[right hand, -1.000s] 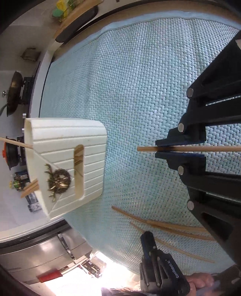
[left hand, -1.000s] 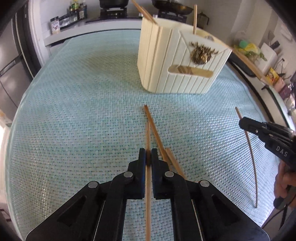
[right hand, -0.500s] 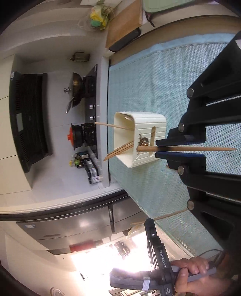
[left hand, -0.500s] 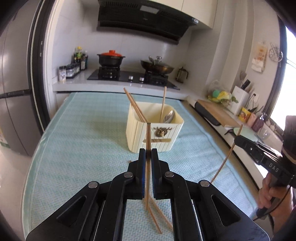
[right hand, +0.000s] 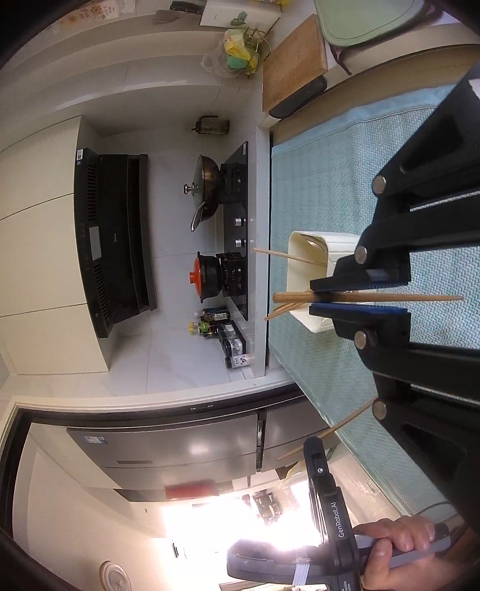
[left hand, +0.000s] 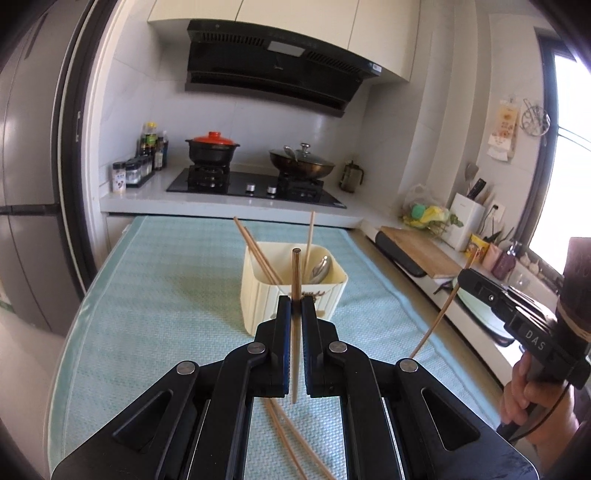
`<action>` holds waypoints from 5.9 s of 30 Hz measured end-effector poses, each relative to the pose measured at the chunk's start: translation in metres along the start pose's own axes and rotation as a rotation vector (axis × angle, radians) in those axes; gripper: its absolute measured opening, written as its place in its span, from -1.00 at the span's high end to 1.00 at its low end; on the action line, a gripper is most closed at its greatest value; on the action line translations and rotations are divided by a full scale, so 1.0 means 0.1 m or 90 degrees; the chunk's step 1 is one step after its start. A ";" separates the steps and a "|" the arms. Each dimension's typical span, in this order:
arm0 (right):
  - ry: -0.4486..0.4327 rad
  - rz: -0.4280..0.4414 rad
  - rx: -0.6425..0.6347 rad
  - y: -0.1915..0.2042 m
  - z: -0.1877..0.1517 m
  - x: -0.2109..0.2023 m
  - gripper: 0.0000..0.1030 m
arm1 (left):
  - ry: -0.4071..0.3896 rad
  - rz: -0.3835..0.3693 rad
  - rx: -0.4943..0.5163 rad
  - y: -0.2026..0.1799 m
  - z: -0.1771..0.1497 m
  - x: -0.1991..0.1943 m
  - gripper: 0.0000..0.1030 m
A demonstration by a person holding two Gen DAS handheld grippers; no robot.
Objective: Organize utensils
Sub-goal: 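Carry both chopsticks over the cream holder and drop them inside, then withdraw both open tools back over the last chopsticks on the towel, then grip a chopstick with the right tool while the left tool closes on another chopstick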
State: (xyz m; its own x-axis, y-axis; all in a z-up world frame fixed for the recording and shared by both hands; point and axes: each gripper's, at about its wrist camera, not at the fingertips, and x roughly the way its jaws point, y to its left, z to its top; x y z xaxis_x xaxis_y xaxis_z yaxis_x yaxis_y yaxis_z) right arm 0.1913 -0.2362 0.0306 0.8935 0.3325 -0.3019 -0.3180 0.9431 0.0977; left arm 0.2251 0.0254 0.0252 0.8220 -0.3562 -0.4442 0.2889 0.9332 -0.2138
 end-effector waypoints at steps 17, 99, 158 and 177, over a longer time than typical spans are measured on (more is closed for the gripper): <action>-0.089 -0.006 -0.033 -0.07 1.06 0.50 0.88 | -0.119 0.014 0.032 -0.09 1.29 0.21 0.94; 0.325 0.046 -0.061 0.77 -1.61 0.76 0.35 | 0.218 0.274 -0.089 0.49 -1.67 0.04 -0.99; 0.441 -0.042 0.012 -0.19 -1.72 1.28 0.81 | 0.293 0.144 -0.119 0.83 -1.29 1.10 -0.97; 0.467 -0.013 0.011 -0.32 -1.63 1.48 0.34 | 0.369 0.124 -0.033 0.44 -1.22 1.81 0.93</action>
State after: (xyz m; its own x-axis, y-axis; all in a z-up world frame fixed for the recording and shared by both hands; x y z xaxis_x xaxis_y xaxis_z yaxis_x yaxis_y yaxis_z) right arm 0.2822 -0.2186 -0.1714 0.4546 0.2291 -0.8607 -0.2933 0.9510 0.0982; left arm 0.3263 -0.0041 -0.1704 0.4522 -0.1609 -0.8773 0.1238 0.9854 -0.1169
